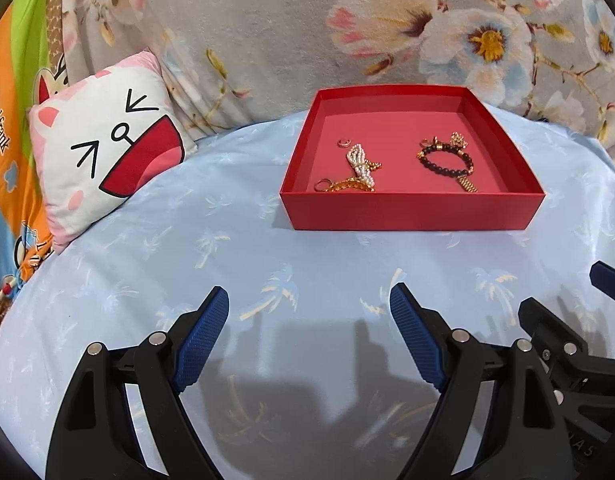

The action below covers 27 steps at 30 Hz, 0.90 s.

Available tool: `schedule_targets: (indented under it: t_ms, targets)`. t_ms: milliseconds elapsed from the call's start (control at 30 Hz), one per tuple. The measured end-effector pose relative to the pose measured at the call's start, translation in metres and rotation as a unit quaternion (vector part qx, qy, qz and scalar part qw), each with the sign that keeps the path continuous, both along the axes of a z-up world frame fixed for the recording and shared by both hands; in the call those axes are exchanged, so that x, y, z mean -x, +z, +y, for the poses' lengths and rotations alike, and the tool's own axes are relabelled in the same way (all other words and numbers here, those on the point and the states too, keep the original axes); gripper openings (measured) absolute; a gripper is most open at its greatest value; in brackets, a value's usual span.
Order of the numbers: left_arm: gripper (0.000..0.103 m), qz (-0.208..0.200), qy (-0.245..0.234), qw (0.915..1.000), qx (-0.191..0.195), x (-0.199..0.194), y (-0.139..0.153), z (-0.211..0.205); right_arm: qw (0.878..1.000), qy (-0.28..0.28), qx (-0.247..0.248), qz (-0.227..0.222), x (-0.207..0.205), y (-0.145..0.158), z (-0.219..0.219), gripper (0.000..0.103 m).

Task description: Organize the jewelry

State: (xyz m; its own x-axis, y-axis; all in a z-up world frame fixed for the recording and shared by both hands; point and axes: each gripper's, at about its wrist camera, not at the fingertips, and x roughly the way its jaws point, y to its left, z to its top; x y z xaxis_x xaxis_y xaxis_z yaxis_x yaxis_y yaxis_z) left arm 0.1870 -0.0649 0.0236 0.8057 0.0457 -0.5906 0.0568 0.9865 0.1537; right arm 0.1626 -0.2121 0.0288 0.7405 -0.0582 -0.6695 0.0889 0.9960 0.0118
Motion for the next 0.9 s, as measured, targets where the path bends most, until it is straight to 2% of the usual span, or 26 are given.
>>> schedule_targets:
  t_ms: [900]
  targets:
    - [0.08, 0.002, 0.0, 1.0, -0.006, -0.0003, -0.0022, -0.0004, 1.0, -0.007, 0.004, 0.006, -0.0024, -0.0035, -0.0041, 0.084]
